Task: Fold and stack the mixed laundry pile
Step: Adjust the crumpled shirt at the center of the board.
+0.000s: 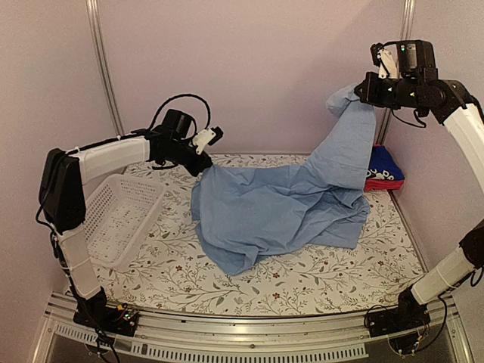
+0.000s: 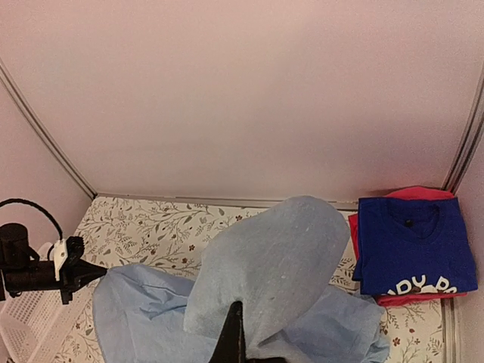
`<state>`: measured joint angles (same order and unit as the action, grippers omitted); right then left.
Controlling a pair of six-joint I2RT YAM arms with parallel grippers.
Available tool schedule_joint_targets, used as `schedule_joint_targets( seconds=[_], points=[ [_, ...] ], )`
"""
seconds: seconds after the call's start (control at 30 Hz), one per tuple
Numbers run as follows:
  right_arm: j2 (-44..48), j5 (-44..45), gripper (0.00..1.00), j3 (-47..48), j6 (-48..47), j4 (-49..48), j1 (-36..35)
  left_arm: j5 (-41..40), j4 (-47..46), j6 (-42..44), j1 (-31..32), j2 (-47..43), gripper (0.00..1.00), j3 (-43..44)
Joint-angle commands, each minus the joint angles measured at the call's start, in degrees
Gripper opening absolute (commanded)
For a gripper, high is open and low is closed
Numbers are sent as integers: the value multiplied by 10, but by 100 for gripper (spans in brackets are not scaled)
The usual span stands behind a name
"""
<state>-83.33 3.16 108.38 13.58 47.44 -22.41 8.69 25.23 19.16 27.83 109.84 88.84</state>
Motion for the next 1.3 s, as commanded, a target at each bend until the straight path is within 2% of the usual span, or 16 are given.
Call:
schedule_joint_targets(
  seconds=[0.0, 0.13, 0.27, 0.37, 0.5, 0.67, 0.77, 0.8, 0.83, 0.87, 0.9, 0.97, 1.07, 1.13, 1.27],
  points=[
    [-30, 35, 0, 111, -31, -49, 19, -46, -11, -47, -6, -63, 0, 44],
    [-70, 67, 0, 205, -66, -76, 22, -70, -9, -77, -5, -98, 0, 89],
    [-58, 109, 0, 224, -118, -166, 21, -75, 4, -85, 3, -122, 0, 148],
    [-33, 82, 0, 224, -167, -226, 22, -66, 19, -71, 22, -137, 0, 182],
    [4, 29, 0, 222, -205, -258, 20, -60, 23, -55, 63, -171, 0, 201],
    [66, -15, 0, 199, -223, -282, 21, -59, 17, -56, 113, -230, 0, 184],
    [90, -25, 0, 150, -229, -265, 20, -58, 49, -57, 119, -243, 2, 160],
    [98, -25, 0, 126, -229, -264, 21, -55, 54, -51, 118, -248, 20, 140],
    [113, -45, 0, 101, -223, -266, 21, -47, 50, -38, 118, -257, 51, 89],
    [121, -52, 0, 81, -217, -268, 21, -46, 32, -29, 120, -269, 74, 39],
    [132, -57, 0, 66, -210, -267, 21, -47, 3, -24, 123, -281, 84, -12],
    [144, -68, 0, 53, -206, -246, 20, -38, -93, -24, 123, -305, 90, -116],
    [160, -94, 0, 39, -217, -208, 21, -39, -198, -32, 121, -309, 92, -210],
    [179, -134, 0, 17, -217, -193, 20, -19, -229, -16, 122, -285, 92, -224],
    [221, -160, 0, -54, -160, -145, 20, 36, -207, 15, 125, -186, 89, -169]
  ],
)
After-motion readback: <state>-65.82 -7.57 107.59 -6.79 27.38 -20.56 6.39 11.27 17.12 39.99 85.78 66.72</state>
